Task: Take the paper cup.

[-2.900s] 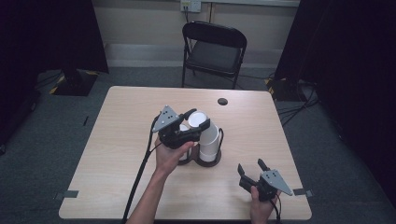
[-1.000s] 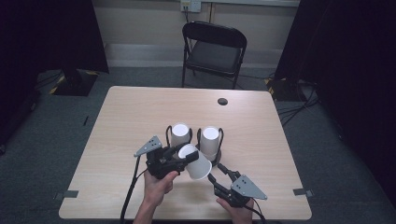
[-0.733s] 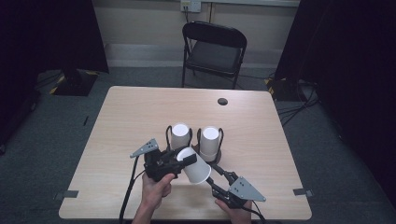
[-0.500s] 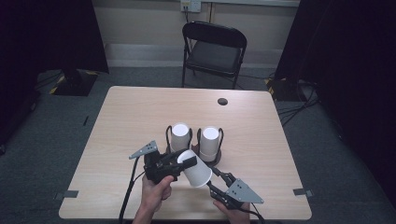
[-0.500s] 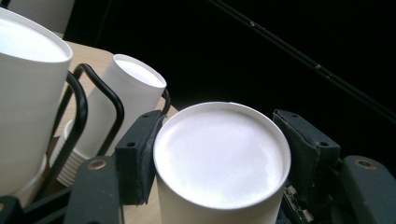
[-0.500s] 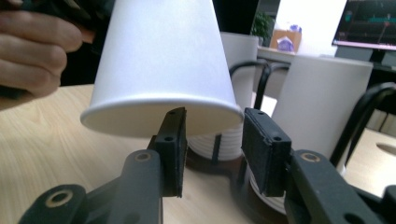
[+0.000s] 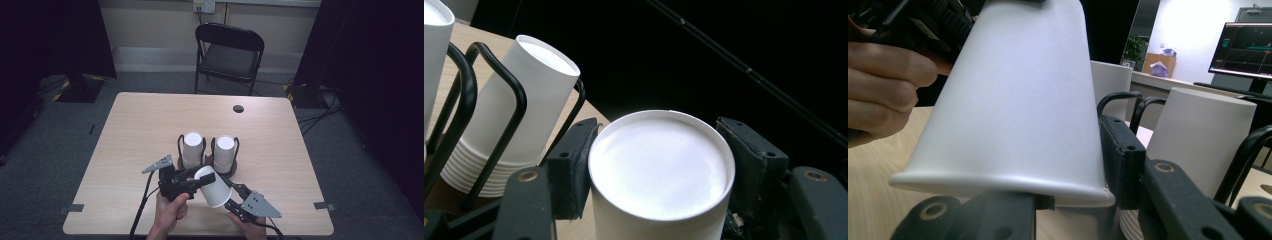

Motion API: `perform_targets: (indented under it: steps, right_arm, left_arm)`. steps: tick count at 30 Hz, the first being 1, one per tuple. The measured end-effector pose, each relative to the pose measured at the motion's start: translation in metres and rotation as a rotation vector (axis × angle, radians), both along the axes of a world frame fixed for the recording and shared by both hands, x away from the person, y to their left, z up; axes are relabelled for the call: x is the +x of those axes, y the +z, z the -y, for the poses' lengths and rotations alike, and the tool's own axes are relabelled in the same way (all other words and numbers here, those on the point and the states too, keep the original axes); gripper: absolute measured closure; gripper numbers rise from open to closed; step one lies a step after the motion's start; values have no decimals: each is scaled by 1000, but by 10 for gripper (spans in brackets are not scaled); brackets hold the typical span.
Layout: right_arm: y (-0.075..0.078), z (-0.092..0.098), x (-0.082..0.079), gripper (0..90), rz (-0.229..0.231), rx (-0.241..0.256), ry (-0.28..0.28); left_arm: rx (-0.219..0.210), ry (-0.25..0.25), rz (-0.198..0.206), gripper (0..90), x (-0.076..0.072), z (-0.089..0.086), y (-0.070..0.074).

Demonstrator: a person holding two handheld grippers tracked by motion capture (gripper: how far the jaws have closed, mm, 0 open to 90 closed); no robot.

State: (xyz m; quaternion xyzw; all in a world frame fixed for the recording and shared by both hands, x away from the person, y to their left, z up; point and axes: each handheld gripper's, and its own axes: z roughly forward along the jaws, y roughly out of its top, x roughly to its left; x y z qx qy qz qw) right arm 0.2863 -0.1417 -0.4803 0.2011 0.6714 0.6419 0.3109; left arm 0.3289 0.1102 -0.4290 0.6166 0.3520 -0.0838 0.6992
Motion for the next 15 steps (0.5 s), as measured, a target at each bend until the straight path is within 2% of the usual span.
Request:
perform_targets:
  steps: [2, 7, 15]
  right_arm:
    - [1, 0, 0, 720, 12, 6, -6]
    - [2, 2, -1, 781, 30, 18, -10]
    - [1, 1, -2, 831, 21, 17, 2]
  left_arm:
    - [-3, -5, -4, 352, 0, -1, 0]
    - [-54, -29, -30, 350, 4, -2, -5]
    - [-32, -18, -12, 333, 5, -3, -4]
